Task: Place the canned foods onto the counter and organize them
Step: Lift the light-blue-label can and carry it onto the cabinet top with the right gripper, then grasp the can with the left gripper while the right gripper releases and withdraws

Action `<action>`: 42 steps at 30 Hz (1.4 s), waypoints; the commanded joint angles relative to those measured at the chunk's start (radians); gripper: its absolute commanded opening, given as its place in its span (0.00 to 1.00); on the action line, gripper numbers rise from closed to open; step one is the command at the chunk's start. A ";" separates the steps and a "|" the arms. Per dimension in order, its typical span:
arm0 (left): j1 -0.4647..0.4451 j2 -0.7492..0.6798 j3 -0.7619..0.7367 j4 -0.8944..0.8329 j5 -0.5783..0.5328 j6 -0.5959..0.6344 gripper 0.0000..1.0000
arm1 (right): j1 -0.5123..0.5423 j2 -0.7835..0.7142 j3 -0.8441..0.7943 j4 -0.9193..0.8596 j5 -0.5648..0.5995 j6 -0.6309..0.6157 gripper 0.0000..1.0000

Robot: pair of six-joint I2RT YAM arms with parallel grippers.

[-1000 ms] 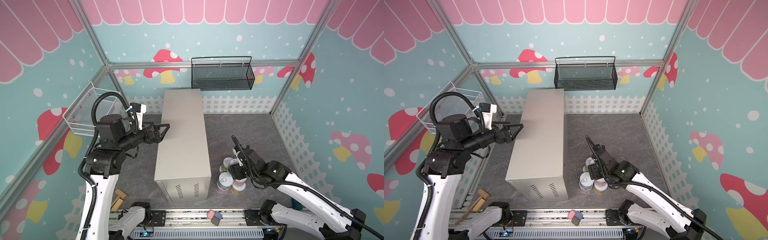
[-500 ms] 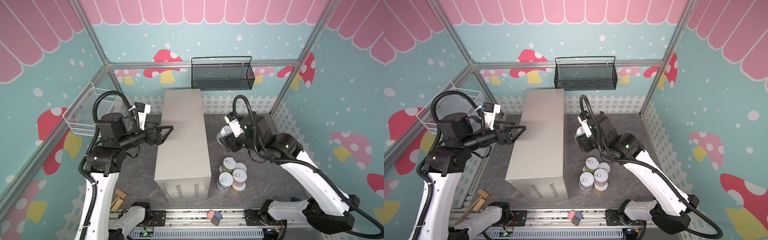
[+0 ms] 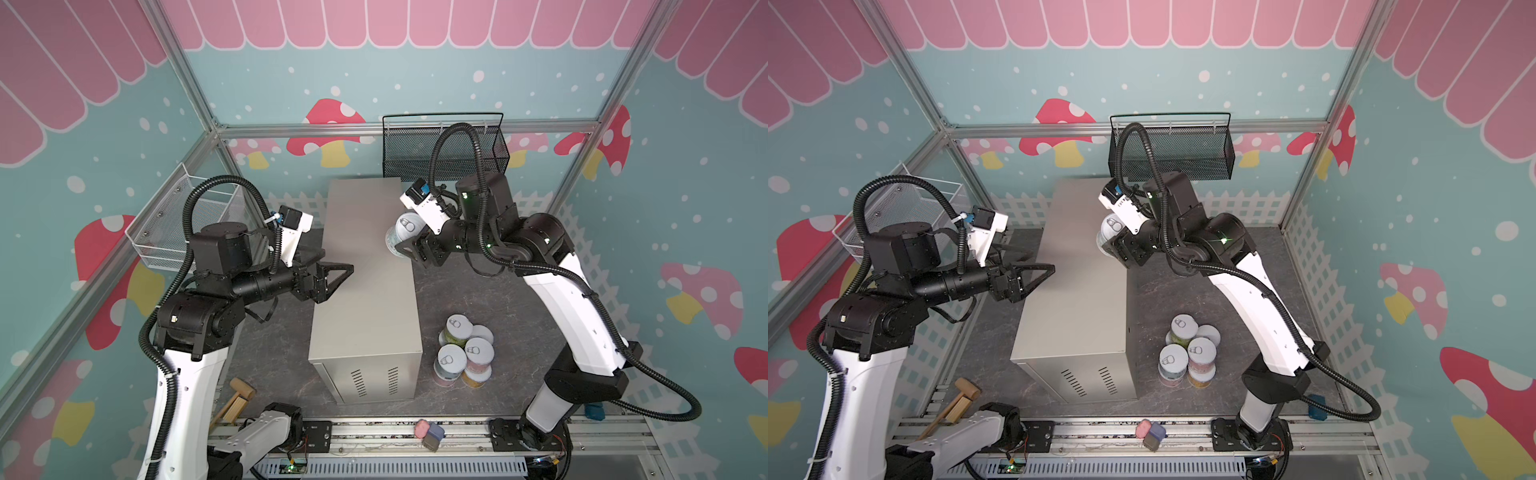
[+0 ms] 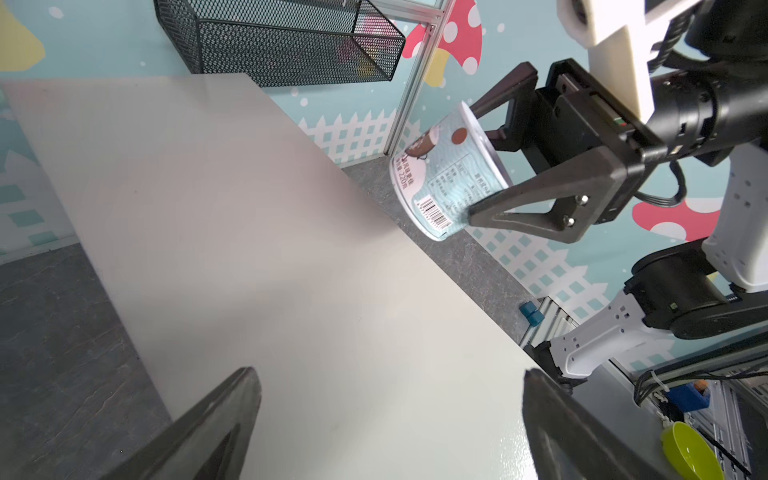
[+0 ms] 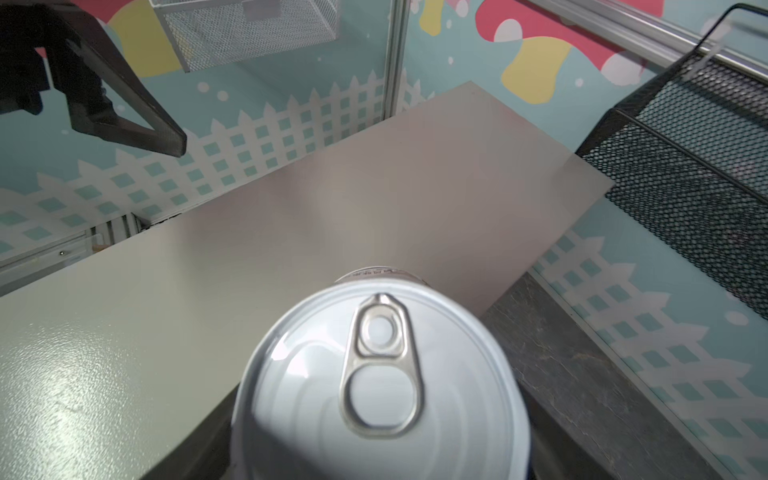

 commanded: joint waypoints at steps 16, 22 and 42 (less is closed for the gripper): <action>-0.006 -0.025 -0.013 0.033 -0.073 0.010 0.99 | 0.096 0.118 0.040 0.059 -0.065 -0.042 0.68; -0.008 -0.024 -0.033 0.051 -0.117 0.013 0.99 | 0.099 0.137 0.039 0.088 -0.065 -0.037 0.72; -0.096 -0.011 -0.084 0.108 -0.226 0.043 0.99 | 0.099 0.083 0.033 0.174 -0.065 -0.025 0.95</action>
